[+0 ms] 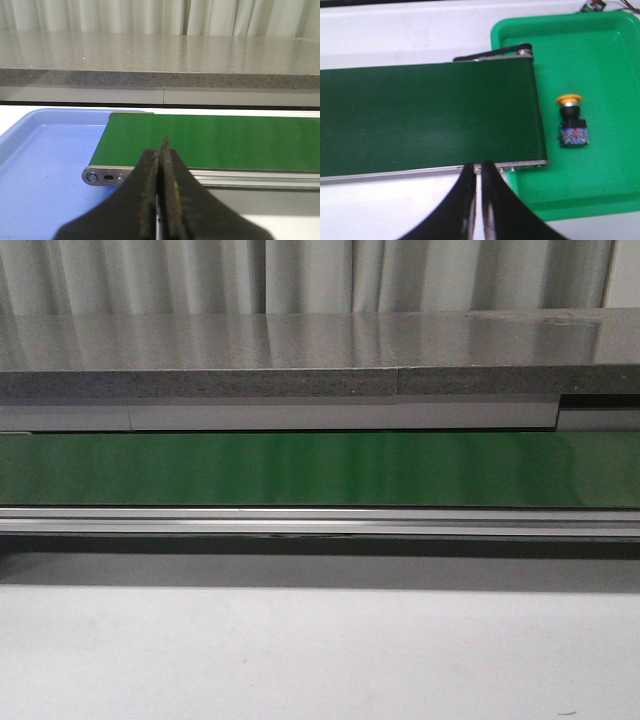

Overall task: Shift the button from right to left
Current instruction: 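Move the right gripper over the yellow push-button in the green tray, then lower the right gripper and grasp the yellow push-button switch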

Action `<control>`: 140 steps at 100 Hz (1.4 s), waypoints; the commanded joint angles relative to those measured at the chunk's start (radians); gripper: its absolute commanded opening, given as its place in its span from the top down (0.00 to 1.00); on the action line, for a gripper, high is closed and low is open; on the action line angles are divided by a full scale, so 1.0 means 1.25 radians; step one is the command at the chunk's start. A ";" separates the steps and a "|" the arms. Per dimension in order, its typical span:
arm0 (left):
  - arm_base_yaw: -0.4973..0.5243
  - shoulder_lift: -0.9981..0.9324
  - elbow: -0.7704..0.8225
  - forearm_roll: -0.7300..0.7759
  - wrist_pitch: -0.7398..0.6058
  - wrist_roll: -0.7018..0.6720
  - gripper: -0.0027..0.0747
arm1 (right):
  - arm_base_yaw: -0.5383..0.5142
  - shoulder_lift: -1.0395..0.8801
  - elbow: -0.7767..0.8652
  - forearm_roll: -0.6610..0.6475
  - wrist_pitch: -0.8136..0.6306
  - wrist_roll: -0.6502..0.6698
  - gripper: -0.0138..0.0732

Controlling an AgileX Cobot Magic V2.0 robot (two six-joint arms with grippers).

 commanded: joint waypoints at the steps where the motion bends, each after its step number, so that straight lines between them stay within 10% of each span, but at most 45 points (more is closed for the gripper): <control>1: 0.001 -0.025 0.036 -0.005 -0.063 0.000 0.99 | -0.044 0.019 -0.036 -0.019 -0.005 -0.025 0.55; 19: 0.001 -0.025 0.036 -0.005 -0.063 0.000 0.99 | -0.146 0.068 -0.036 -0.026 0.054 -0.038 0.07; 60: 0.001 -0.025 0.036 -0.005 -0.063 0.000 0.99 | -0.331 0.219 -0.036 -0.019 -0.005 -0.184 0.13; 89: 0.001 -0.025 0.036 -0.005 -0.063 0.000 0.99 | -0.347 0.371 -0.042 0.113 -0.122 -0.374 0.13; 140: 0.001 -0.025 0.036 -0.005 -0.063 0.000 0.99 | -0.357 0.603 -0.181 0.137 -0.146 -0.380 0.13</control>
